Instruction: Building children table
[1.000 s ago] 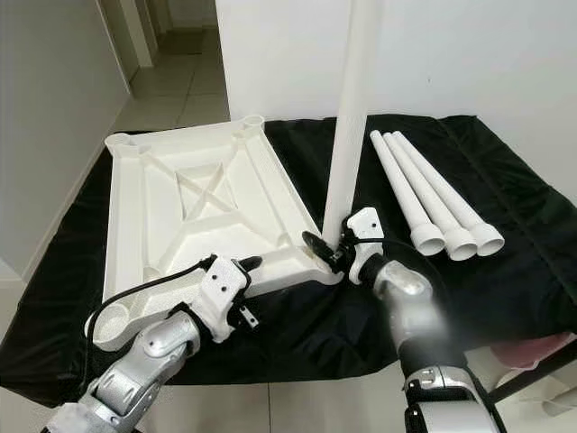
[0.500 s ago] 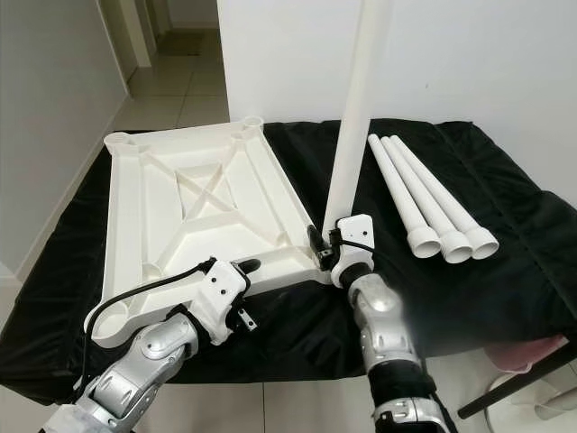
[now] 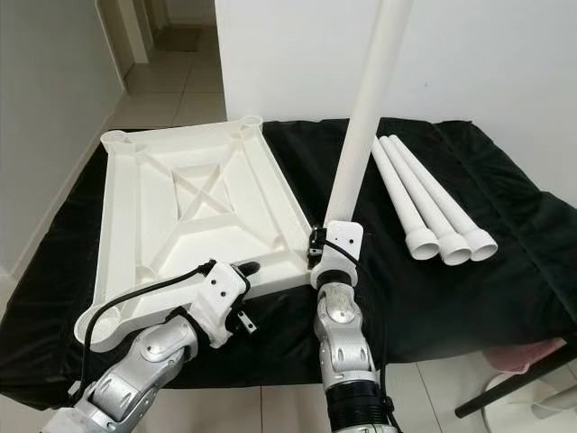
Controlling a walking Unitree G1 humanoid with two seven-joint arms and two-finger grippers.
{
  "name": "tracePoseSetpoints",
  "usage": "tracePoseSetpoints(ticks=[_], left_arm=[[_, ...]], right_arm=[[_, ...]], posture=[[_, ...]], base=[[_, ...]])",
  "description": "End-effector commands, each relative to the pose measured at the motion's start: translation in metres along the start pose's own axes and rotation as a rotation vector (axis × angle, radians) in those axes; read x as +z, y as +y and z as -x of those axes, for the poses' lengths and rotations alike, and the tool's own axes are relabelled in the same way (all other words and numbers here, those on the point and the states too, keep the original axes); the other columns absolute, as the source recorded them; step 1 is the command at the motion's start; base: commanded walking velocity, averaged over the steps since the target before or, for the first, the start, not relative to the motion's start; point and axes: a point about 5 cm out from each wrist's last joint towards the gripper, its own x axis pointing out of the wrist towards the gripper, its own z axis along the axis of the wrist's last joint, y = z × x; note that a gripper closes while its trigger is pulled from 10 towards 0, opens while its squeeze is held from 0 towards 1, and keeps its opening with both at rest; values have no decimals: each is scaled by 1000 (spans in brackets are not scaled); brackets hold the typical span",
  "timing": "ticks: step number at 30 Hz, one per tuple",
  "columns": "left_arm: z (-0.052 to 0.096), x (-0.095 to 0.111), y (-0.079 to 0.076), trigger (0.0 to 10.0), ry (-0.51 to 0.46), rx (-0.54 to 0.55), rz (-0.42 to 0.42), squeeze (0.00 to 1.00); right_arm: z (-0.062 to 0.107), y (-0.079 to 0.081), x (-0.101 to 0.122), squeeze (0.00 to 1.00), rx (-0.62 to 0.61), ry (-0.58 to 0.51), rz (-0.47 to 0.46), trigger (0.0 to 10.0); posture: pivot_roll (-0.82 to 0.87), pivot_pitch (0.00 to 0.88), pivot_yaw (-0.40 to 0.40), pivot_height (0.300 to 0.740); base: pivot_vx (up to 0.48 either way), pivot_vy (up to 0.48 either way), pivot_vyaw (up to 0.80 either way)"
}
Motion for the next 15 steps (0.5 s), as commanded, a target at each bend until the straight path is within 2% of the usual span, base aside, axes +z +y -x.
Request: tracePoseSetpoints(ticks=[1, 2, 3, 6, 7, 12, 13, 14, 15], left_arm=[[2, -3, -6, 10000, 19, -90, 2, 0], [2, -3, -6, 10000, 19, -90, 2, 0], [2, -3, -5, 10000, 18, -90, 2, 0], [1, -2, -5, 10000, 15, -88, 6, 0], [1, -2, -7, 10000, 14, -88, 11, 0], [2, -3, -8, 10000, 15, -90, 14, 0], [2, -3, -9, 10000, 17, -90, 16, 0], [3, -3, -9, 10000, 18, -86, 19, 0], [3, -3, -9, 10000, 18, -86, 19, 0]], right_arm=[[8, 3, -10, 0, 9, 47, -62, 10000], [8, 3, -10, 0, 9, 47, -62, 10000], [8, 1, -5, 1000, 27, 16, -52, 10000], [8, -3, 1, 1000, 78, -18, -59, 10000], [6, -6, 4, 1000, 138, -29, -71, 10000], [4, -8, 5, 1000, 182, -35, -63, 10000], [2, -14, 4, 78, 232, -36, -45, 10000], [-1, -22, 3, 0, 314, -32, 13, 10000], [-1, -22, 3, 0, 314, -32, 13, 10000]], posture=[[-36, 0, 9, 740], [-36, 0, 9, 740], [-39, 0, 9, 740], [-44, 0, 10, 740], [-46, 0, 10, 740], [-46, 0, 10, 740], [-44, 0, 7, 740], [-41, 0, 8, 740], [-41, 0, 8, 740]], base=[[0, 0, 0], [0, 0, 0], [0, 0, 0], [0, 0, 0], [0, 0, 0], [0, 0, 0], [0, 0, 0], [0, 0, 0], [0, 0, 0]])
